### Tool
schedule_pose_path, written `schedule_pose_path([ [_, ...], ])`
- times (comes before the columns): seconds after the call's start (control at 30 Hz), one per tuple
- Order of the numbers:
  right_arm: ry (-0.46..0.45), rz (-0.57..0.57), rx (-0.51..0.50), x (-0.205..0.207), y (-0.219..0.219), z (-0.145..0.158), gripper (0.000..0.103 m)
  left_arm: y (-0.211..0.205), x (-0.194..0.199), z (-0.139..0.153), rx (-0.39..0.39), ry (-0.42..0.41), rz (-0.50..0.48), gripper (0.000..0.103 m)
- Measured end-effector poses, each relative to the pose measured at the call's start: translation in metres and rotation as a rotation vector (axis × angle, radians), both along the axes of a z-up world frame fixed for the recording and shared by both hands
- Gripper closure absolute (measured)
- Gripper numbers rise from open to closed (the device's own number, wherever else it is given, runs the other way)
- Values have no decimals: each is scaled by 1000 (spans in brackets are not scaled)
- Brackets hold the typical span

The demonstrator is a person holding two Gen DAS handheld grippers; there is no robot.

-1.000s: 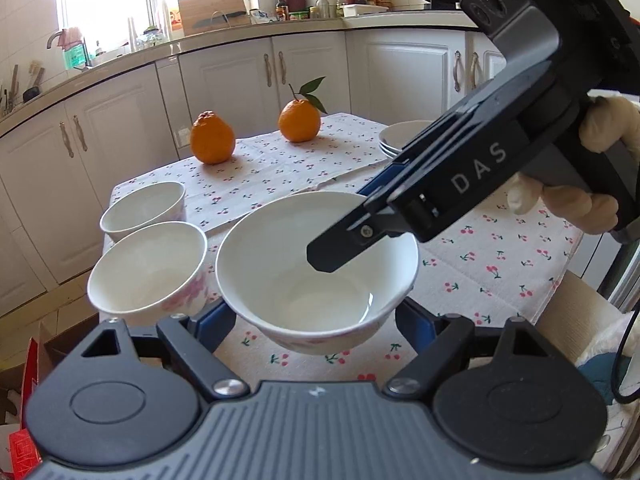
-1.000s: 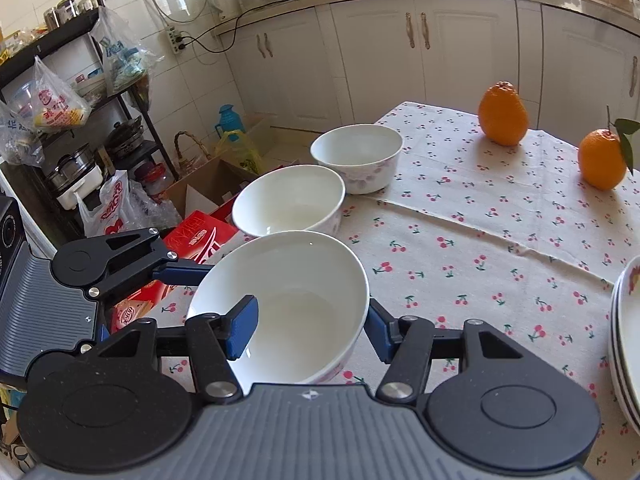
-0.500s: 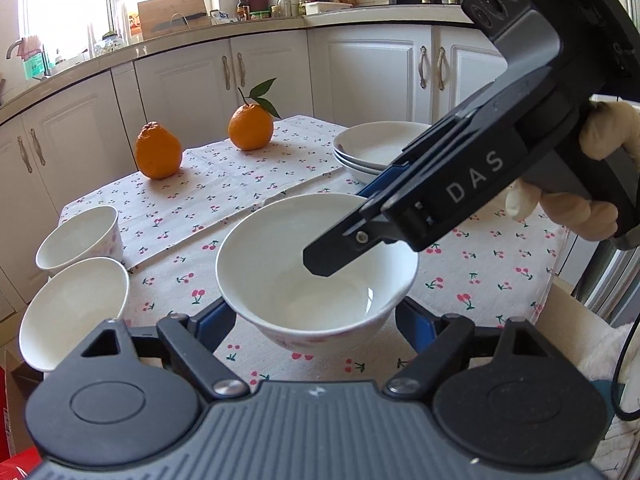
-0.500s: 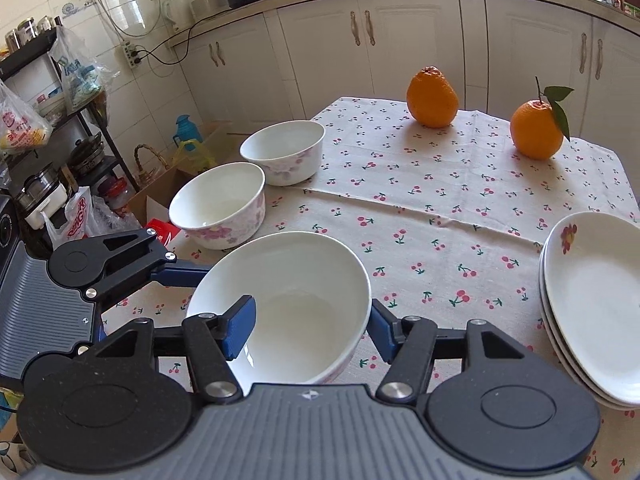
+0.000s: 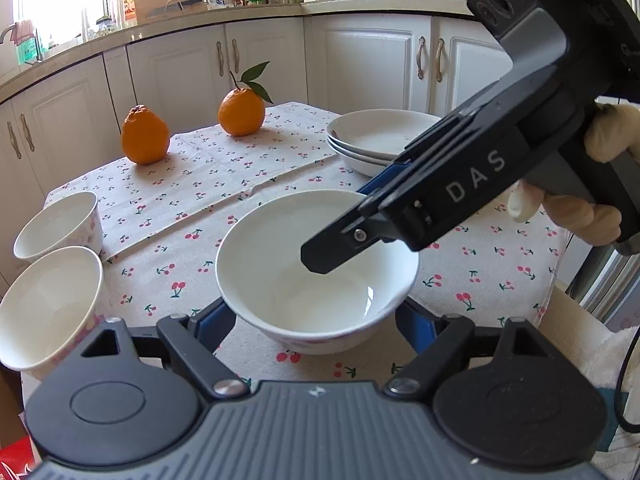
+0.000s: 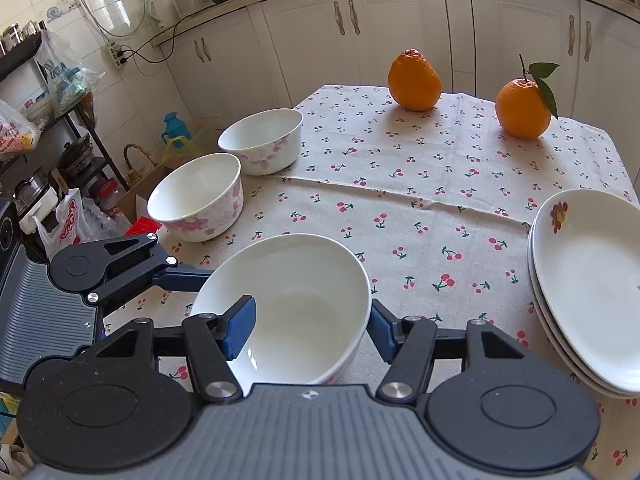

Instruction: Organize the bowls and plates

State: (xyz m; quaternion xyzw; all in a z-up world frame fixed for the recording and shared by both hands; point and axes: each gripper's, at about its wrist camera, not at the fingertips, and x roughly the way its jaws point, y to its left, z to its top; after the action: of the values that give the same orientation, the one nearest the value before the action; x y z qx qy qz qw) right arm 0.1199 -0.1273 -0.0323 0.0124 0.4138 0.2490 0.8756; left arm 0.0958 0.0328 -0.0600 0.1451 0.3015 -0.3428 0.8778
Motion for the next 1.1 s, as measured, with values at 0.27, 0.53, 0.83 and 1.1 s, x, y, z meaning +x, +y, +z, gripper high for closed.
schedule_pose_path([
  [0.27, -2, 4, 17, 0, 0, 0, 17, -2, 0, -2, 5, -17, -8, 11],
  [0.53, -52, -15, -4, -2, 7, 7, 0, 8, -9, 0, -10, -10, 11, 6],
  [0.83, -81, 12, -30, 0, 26, 15, 0, 45, -25, 4, -44, 7, 129, 6],
  [1.1, -89, 67, -43, 9, 59, 23, 0, 85, -19, 5, -57, -8, 286, 6],
])
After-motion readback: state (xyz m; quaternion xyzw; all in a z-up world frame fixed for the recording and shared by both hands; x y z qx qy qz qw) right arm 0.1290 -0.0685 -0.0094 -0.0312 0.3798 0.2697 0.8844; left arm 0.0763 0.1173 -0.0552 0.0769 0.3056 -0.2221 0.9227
